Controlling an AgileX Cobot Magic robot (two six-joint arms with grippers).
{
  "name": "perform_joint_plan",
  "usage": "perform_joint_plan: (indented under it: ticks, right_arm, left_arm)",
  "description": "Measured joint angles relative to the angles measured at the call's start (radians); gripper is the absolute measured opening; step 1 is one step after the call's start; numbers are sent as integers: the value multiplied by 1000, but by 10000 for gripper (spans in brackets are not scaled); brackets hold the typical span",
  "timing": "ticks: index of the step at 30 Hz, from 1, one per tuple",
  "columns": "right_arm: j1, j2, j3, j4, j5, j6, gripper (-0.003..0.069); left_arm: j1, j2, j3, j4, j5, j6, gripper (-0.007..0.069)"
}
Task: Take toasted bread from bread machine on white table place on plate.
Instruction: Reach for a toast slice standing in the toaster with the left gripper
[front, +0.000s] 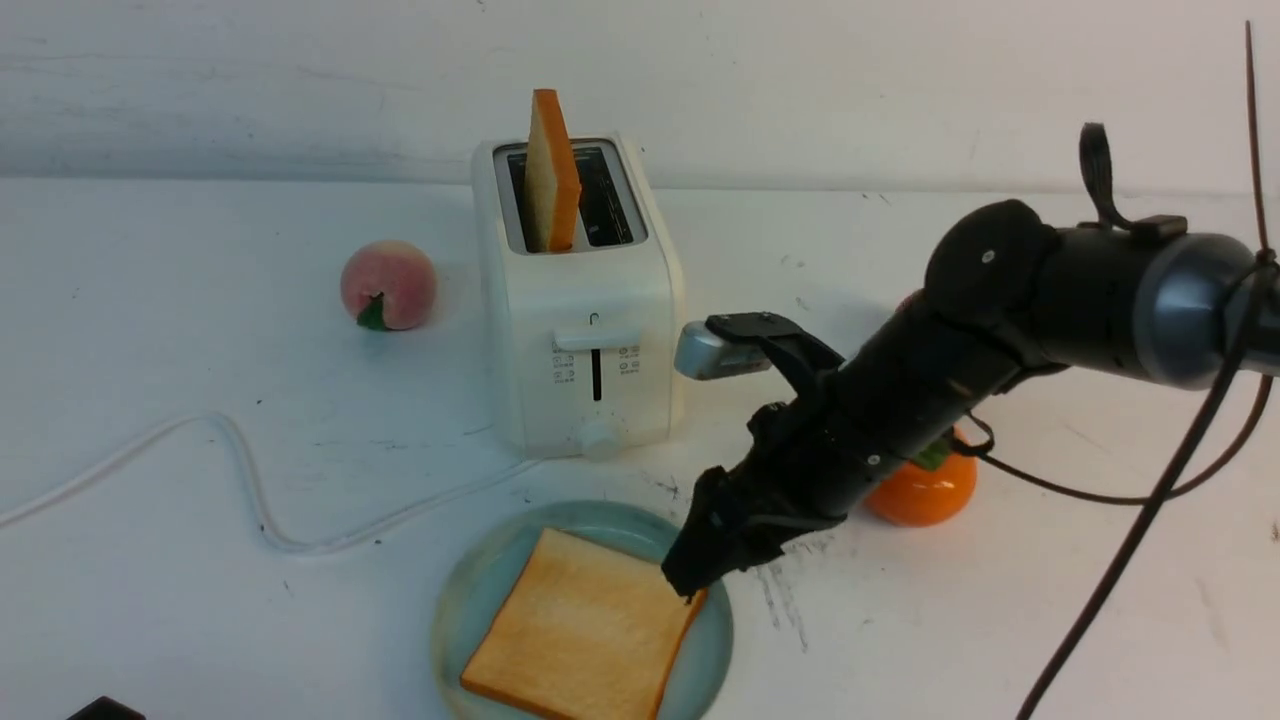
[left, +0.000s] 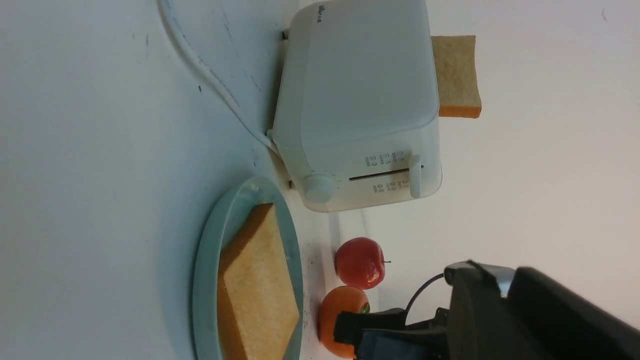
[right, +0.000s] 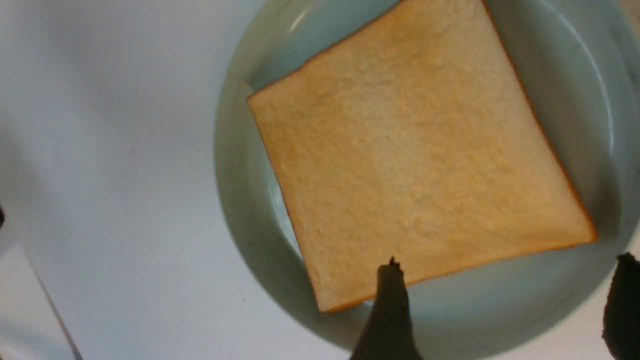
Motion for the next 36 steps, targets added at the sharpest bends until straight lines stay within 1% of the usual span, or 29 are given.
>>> perform_joint_plan:
  ticks: [3, 5, 8, 9, 10, 11, 12, 13, 14, 15, 18, 20, 21, 22, 23, 25, 29, 30, 33, 35, 36]
  right_arm:
    - [-11, -4, -53, -37, 68, 39, 444]
    - [-25, -6, -115, -66, 122, 84, 358]
    - [-53, -9, -228, -142, 218, 170, 206]
    - [-57, -8, -242, -147, 220, 177, 185]
    - [-74, -19, -283, -184, 228, 227, 116]
    - [-89, -35, -303, -223, 228, 271, 62]
    - [-91, -39, -306, -229, 228, 277, 53]
    - [-107, -71, -312, -285, 231, 333, 4]
    - [-111, -81, -312, -299, 234, 347, -3]
    - [-128, -121, -305, -351, 241, 389, -17]
    - [-152, -224, -261, -443, 249, 453, -19]
    - [-168, -322, -213, -491, 252, 486, -19]
    - [-168, -331, -207, -494, 252, 489, -19]
    - [-179, -408, -155, -515, 255, 500, -19]
    - [-181, -417, -149, -517, 255, 501, -19]
    - [-199, -538, -74, -552, 267, 507, -19]
    - [-219, -697, 16, -627, 276, 519, -18]
    - [-220, -729, 37, -643, 276, 521, -18]
    - [-224, -802, 82, -662, 282, 522, -18]
    - [-224, -820, 88, -662, 286, 522, -18]
    - [-224, -824, 90, -662, 286, 522, -18]
  left_arm:
    - [0, 0, 0, -14, 0, 0, 90]
    - [0, 0, 0, -53, 0, 0, 90]
    - [0, 0, 0, -114, -4, 0, 90]
    - [0, 0, 0, -119, -4, 0, 90]
    - [0, 0, 0, -129, -6, 0, 90]
    - [0, 0, 0, -134, -9, 0, 92]
    - [0, 0, 0, -135, -10, 0, 92]
    - [0, 0, 0, -138, -13, 0, 91]
    - [0, 0, 0, -139, -14, 0, 91]
    - [0, 0, 0, -140, -14, 0, 91]
    - [0, 0, 0, -184, -11, 0, 91]
    - [0, 0, -25, -229, -4, 20, 91]
    - [0, 0, -30, -232, -4, 25, 91]
    - [0, 0, -79, -247, -13, 93, 88]
    - [0, 0, -86, -247, -15, 93, 87]
    - [0, 0, -185, -257, -60, 252, 55]
    - [0, 50, -330, -266, -98, 466, -14]
    - [0, 84, -355, -267, -98, 511, -14]
    - [0, 227, -450, -267, -68, 602, -14]
    - [0, 340, -501, -267, -13, 642, -14]
    - [0, 354, -515, -267, -3, 648, -14]
